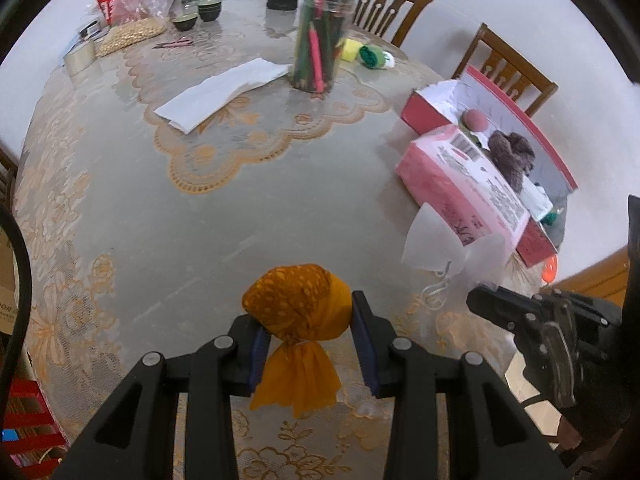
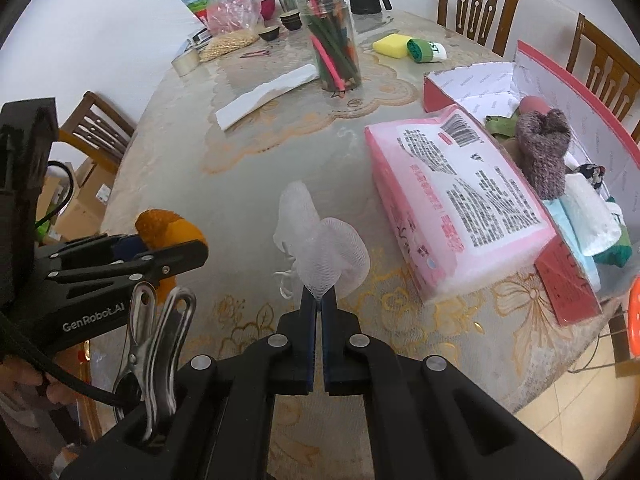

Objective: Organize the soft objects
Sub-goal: 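Carry the orange cloth and white mesh puff with both tools over the box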

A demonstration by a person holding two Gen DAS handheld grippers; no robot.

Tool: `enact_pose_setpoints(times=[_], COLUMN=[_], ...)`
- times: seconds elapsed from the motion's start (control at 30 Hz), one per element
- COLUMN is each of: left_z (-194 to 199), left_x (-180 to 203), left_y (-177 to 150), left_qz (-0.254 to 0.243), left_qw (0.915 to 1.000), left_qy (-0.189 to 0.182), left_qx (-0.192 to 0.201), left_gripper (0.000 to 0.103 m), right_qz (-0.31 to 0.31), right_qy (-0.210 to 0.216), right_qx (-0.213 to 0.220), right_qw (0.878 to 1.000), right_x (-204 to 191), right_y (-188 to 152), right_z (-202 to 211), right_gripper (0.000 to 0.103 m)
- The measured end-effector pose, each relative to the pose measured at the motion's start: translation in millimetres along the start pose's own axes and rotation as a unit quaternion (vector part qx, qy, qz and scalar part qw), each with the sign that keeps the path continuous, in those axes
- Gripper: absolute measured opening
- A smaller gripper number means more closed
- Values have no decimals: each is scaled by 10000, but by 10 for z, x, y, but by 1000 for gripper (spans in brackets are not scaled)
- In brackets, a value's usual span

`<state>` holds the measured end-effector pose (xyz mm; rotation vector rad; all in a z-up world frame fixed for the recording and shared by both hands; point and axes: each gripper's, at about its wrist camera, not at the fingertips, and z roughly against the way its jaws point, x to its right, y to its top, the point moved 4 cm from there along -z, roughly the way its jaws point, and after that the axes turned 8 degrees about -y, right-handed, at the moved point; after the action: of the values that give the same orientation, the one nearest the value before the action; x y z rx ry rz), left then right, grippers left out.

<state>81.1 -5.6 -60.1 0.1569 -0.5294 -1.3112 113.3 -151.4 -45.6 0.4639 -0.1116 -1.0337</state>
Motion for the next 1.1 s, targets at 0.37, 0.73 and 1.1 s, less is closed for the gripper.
enact_pose_setpoints(times=[0.37,0.73,1.1], left_z=[-33,-130,-187], left_x=[404,878,1314], left_y=[22,43,130], left_qz=[-469,-943,-1271], left_qw=[9986,9936,9877], left_qy=[-231,-537,-825], left_qx=[-125,-306,-373], left_gripper=[39,39,39], right_qz=[-158,-558,-918], right_qy=[-150,-353,-592], right_qx=[11,103,253], right_qw=[9998,9978,9937], right_x=[294,656,1034], right_y=[-238,-353,-378], right_z=[251,431,615], right_gripper=[3,3,3])
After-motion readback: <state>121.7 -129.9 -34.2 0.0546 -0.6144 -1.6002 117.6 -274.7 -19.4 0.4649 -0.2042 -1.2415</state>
